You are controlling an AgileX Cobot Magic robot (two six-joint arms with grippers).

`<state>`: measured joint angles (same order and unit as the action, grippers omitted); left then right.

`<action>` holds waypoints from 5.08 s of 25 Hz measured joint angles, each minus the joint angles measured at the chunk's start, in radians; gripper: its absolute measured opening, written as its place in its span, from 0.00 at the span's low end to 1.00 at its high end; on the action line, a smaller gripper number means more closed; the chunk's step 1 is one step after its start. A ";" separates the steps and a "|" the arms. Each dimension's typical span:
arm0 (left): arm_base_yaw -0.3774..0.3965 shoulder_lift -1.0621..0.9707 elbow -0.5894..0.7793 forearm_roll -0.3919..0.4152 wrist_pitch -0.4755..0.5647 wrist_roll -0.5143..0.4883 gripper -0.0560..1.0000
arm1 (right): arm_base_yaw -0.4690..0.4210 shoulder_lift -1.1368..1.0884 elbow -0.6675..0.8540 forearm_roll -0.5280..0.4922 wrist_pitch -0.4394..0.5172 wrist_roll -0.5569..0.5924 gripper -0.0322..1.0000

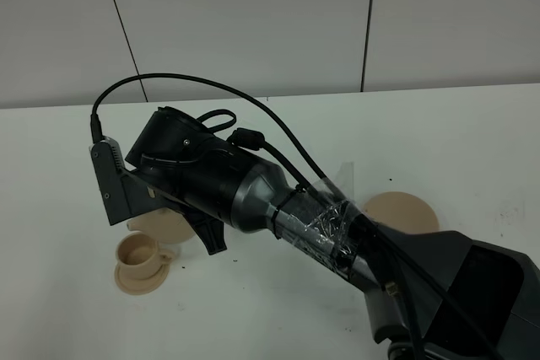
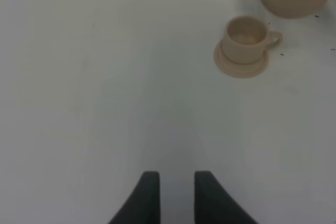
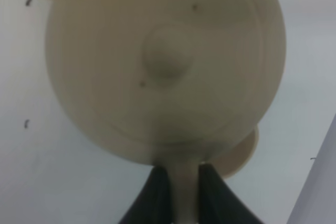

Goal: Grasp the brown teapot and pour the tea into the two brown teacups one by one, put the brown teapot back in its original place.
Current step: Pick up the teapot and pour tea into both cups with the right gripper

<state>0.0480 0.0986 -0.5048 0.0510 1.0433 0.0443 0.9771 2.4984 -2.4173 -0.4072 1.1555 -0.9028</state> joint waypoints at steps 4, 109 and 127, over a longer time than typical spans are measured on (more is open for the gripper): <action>0.000 0.000 0.000 0.000 0.000 0.000 0.27 | 0.003 0.001 0.000 -0.012 0.000 0.000 0.12; 0.000 0.000 0.000 0.000 0.000 0.001 0.27 | 0.101 0.076 0.000 -0.347 0.053 0.068 0.12; 0.000 0.000 0.000 0.000 0.000 0.000 0.27 | 0.113 0.076 0.000 -0.354 0.067 0.083 0.12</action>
<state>0.0480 0.0986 -0.5048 0.0510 1.0433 0.0446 1.0905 2.5740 -2.4173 -0.7614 1.2222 -0.8199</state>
